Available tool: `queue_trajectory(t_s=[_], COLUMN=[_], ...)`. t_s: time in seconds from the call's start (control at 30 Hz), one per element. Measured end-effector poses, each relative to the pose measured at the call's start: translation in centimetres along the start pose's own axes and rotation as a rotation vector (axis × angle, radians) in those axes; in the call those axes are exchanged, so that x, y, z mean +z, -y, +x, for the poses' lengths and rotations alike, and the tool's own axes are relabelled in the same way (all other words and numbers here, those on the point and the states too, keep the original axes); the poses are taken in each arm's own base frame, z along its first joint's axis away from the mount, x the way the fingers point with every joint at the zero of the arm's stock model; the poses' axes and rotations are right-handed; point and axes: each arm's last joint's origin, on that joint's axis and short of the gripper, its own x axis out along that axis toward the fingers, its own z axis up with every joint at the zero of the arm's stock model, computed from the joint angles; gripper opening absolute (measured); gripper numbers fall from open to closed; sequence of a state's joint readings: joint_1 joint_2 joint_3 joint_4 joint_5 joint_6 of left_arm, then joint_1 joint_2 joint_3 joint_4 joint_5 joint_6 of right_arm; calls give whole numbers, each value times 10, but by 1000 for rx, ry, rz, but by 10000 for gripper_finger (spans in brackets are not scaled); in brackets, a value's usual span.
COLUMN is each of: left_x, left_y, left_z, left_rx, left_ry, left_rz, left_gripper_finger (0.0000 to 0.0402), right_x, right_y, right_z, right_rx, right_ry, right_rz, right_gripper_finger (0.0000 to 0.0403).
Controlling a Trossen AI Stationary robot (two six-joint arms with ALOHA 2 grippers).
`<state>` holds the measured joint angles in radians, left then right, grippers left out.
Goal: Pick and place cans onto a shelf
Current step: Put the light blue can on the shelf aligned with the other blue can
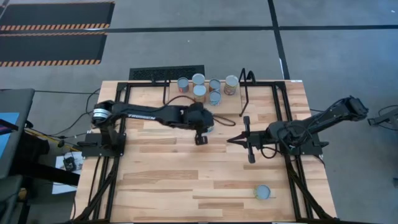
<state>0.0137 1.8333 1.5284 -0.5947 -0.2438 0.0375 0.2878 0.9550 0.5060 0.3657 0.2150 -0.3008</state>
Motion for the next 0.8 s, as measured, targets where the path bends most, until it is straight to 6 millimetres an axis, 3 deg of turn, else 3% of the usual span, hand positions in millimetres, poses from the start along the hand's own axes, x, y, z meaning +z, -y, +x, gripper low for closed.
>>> queue_trajectory(t_s=[0.13, 0.33, 0.53, 0.8], left_x=[-9, -58, -120, -191], left_y=[21, 41, 39, 26], left_z=[-28, -57, -79, -80], left_rx=[-8, -84, -153, -140], left_ry=[136, 382, 616, 768], left_rz=[26, -36, -152, -250], left_gripper_finger=[18, 5, 1, 0], right_x=[1, 2, -5, -24], right_y=[-5, -4, 2, 19], right_z=[-1, 0, 16, 57], right_rx=[22, -9, -34, -102], right_ry=[-3, 12, 31, -157], right_rz=[-16, -3, 64, 173], right_gripper_finger=[9, 9, 10, 18])
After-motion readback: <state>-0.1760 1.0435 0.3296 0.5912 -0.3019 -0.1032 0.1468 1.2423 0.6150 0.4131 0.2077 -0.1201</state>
